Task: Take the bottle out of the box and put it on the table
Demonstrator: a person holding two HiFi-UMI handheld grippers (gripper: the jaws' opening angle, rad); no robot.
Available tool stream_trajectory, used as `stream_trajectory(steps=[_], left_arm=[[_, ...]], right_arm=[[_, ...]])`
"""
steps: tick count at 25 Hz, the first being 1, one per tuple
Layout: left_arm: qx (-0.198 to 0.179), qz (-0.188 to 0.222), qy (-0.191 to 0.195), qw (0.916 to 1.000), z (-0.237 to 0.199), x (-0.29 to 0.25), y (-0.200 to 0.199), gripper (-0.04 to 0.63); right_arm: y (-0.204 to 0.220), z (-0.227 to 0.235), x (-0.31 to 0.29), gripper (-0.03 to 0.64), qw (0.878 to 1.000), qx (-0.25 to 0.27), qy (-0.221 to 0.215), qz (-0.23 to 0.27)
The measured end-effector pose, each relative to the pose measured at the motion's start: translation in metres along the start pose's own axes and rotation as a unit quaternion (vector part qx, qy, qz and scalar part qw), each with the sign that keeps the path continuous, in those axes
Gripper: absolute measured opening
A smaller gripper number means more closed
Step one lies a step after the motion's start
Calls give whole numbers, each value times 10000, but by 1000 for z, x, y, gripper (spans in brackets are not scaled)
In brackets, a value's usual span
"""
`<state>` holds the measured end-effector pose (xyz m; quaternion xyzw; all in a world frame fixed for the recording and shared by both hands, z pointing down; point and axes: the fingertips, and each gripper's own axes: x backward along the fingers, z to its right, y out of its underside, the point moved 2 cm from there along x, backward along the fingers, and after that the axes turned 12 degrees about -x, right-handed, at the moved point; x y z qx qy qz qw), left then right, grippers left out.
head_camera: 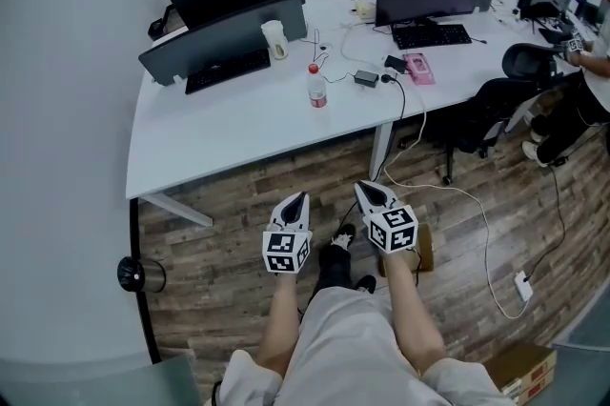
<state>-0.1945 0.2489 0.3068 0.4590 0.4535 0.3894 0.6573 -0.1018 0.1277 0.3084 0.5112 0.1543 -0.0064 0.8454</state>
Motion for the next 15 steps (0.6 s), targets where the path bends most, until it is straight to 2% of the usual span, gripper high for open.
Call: stream_trajectory(steps=[6, 15], left_arm=[[-62, -8, 29, 10000, 4, 2, 0, 14], [-123, -32, 15, 9999, 5, 6, 1, 14]], right_arm=[[2, 2, 2, 38, 9998, -208, -50, 24], [4, -4, -3, 39, 9998, -123, -145, -36]])
